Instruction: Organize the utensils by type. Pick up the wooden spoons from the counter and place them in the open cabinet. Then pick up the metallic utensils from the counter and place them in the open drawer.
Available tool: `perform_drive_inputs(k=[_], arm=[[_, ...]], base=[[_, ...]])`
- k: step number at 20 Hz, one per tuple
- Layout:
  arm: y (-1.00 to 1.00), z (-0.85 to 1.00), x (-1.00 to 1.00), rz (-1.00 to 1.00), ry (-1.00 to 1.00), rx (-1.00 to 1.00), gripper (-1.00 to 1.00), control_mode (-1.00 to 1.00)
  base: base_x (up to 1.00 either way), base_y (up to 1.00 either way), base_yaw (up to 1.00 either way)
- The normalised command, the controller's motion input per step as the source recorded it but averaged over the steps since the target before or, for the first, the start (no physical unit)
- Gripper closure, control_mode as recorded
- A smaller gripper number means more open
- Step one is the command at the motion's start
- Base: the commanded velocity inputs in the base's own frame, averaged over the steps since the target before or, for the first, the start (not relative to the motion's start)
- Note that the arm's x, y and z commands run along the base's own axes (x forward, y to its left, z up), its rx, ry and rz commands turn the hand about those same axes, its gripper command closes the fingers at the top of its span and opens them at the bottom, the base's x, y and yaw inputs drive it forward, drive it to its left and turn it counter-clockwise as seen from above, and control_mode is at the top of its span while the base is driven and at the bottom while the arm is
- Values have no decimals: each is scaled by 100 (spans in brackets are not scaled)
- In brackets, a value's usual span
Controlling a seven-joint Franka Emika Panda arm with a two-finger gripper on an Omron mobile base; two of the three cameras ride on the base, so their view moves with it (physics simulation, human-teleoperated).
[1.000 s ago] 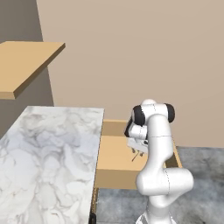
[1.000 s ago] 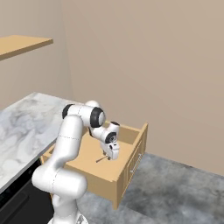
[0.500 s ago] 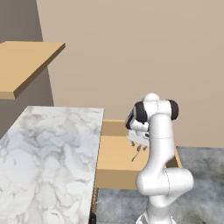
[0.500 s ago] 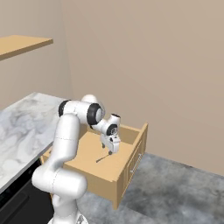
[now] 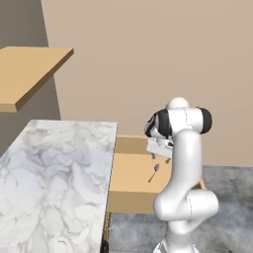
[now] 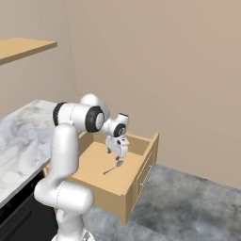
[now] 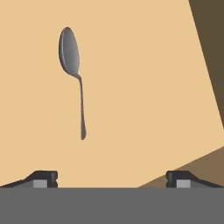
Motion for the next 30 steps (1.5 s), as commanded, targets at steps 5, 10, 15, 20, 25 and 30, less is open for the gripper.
perform_drive_inputs(k=[5,10,15,20,25,30], arm=[[2,74,-56,14,-5,-2,-100,-100],[9,77,-55,9,-16,-5,-100,-100],[7,71,-65,2,-14,0,-100,-100],[6,58,-69,0,-26,0,-100,-100],[5,60,-59,7,-18,-12,-100,-100],[9,57,-56,8,-9,-16,-100,-100]], base=[[0,0,0],[0,0,0],[0,0,0],[0,0,0],[0,0,0],[0,0,0]])
